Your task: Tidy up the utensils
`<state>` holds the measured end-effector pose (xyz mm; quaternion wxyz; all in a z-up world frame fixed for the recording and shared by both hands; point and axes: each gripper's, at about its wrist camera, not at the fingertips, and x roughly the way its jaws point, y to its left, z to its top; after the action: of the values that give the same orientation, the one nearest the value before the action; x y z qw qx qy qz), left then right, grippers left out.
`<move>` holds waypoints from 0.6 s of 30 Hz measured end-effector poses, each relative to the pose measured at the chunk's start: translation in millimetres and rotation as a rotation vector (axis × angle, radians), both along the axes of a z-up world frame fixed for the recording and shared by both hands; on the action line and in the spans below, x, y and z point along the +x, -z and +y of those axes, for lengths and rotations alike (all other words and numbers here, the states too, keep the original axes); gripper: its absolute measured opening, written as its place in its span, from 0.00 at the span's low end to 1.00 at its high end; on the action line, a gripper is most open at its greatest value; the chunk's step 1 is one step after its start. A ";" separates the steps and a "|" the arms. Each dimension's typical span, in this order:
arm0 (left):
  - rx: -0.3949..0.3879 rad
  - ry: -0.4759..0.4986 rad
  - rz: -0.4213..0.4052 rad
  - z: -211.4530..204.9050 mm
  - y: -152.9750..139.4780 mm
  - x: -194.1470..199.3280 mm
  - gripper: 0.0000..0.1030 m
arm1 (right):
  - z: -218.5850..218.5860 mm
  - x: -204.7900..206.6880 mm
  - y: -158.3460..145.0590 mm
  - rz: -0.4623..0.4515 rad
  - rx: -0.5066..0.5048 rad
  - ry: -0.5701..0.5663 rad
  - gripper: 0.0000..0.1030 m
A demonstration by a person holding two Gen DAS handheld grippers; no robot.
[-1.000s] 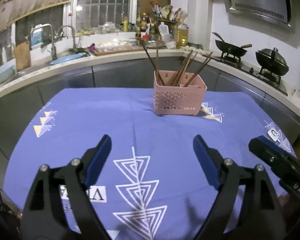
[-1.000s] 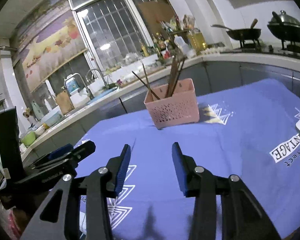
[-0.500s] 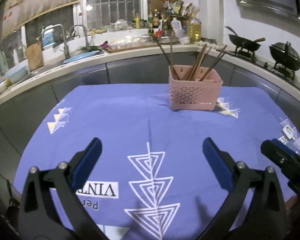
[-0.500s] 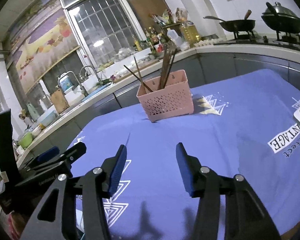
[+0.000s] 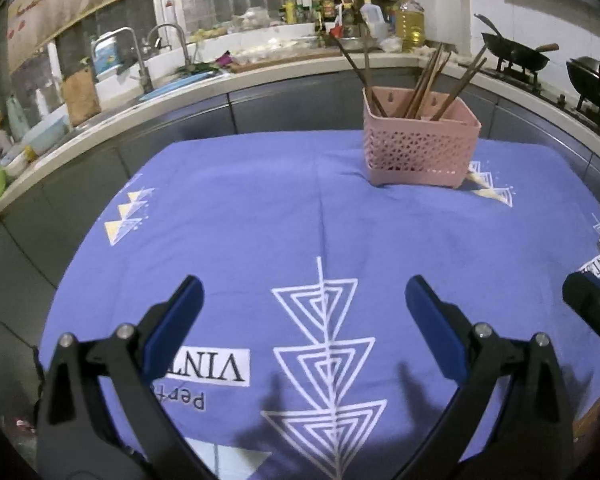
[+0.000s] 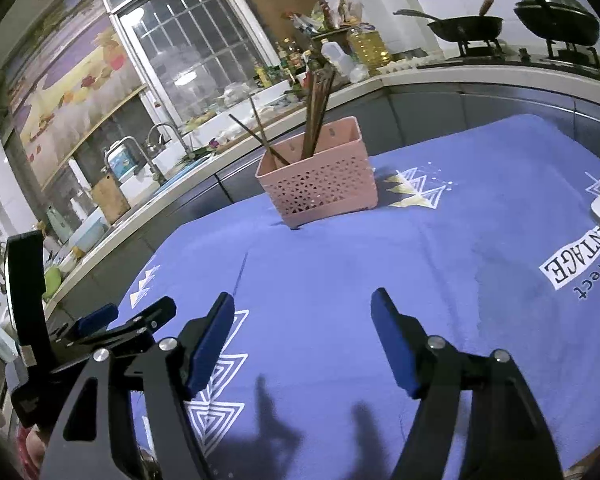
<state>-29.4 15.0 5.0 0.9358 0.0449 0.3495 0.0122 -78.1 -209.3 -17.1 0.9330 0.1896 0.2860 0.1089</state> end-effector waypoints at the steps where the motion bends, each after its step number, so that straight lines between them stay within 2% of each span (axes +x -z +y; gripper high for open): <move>1: -0.008 -0.001 0.000 0.7 0.0 0.2 0.94 | -0.7 0.0 0.2 0.001 0.002 0.003 0.69; 10: 0.035 -0.062 -0.016 7.9 -4.2 2.5 0.94 | -5.0 1.0 -1.3 -0.008 0.011 0.011 0.70; 18: 0.056 -0.059 -0.036 9.0 -9.6 0.5 0.94 | -4.1 1.6 -17.2 -0.049 -0.007 0.012 0.70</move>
<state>-28.9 24.0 14.6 0.9396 0.0603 0.3332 0.0504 -76.5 -213.4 0.1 0.9410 0.1853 0.2622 0.1070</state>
